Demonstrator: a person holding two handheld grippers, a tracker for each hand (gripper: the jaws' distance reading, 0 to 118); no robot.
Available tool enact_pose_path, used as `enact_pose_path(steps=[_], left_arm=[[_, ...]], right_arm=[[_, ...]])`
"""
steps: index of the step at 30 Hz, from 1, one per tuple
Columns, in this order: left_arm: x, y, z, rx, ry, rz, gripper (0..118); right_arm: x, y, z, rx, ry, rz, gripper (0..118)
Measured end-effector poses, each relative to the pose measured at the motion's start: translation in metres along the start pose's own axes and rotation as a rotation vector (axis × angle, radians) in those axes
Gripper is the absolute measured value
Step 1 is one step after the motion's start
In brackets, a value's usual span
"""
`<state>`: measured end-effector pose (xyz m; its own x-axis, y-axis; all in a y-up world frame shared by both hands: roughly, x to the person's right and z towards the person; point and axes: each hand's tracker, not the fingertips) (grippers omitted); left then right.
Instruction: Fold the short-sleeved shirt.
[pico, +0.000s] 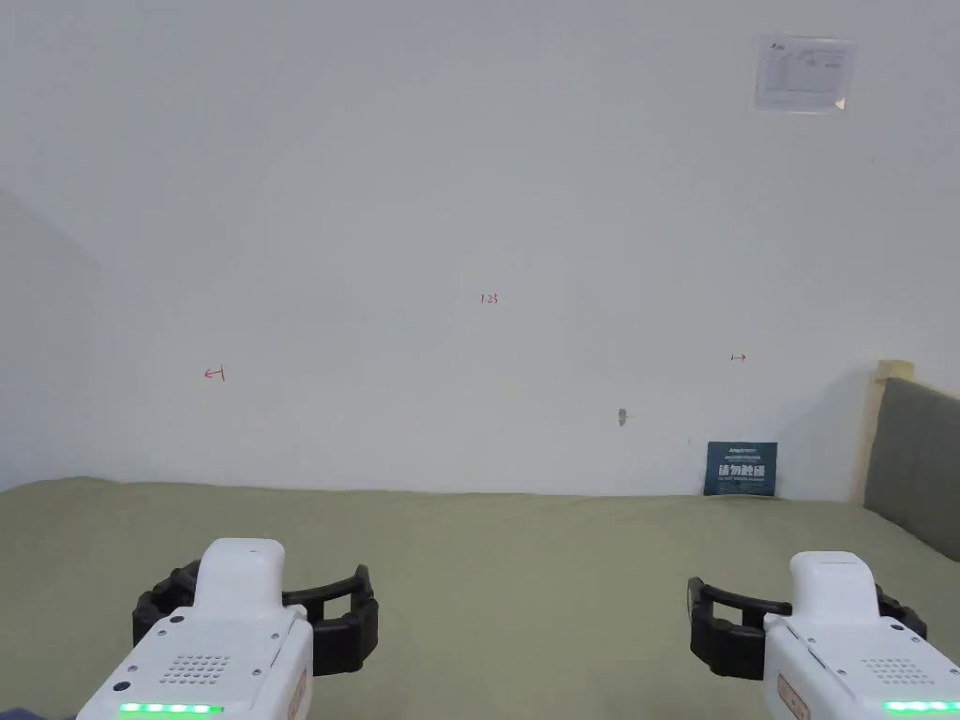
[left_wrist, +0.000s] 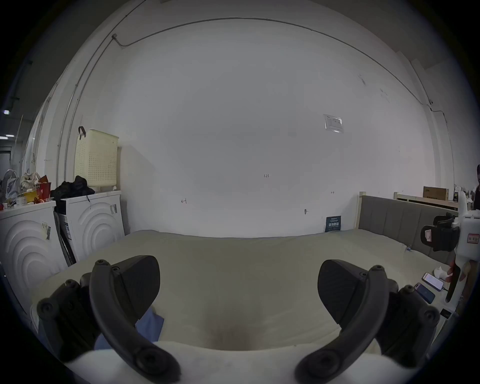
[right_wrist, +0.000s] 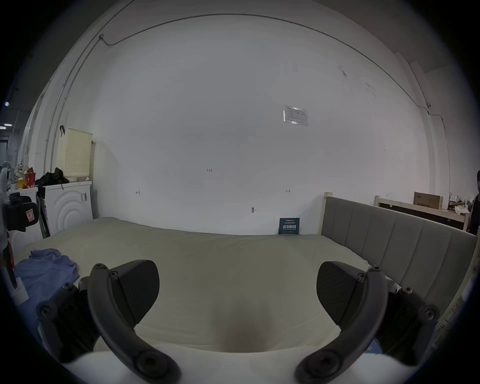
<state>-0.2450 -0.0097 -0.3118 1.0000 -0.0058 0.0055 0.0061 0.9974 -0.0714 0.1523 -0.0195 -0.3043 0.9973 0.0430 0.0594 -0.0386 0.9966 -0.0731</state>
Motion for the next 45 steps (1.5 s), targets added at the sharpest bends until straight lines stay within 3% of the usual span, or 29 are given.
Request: enact_pose_path(steps=[45], left_arm=[[0.0008,0.0085,0.0003,0.006,-0.005,-0.013,118]], right_arm=[[-0.0001,0.009,0.0038,0.002,-0.03,0.0,118]])
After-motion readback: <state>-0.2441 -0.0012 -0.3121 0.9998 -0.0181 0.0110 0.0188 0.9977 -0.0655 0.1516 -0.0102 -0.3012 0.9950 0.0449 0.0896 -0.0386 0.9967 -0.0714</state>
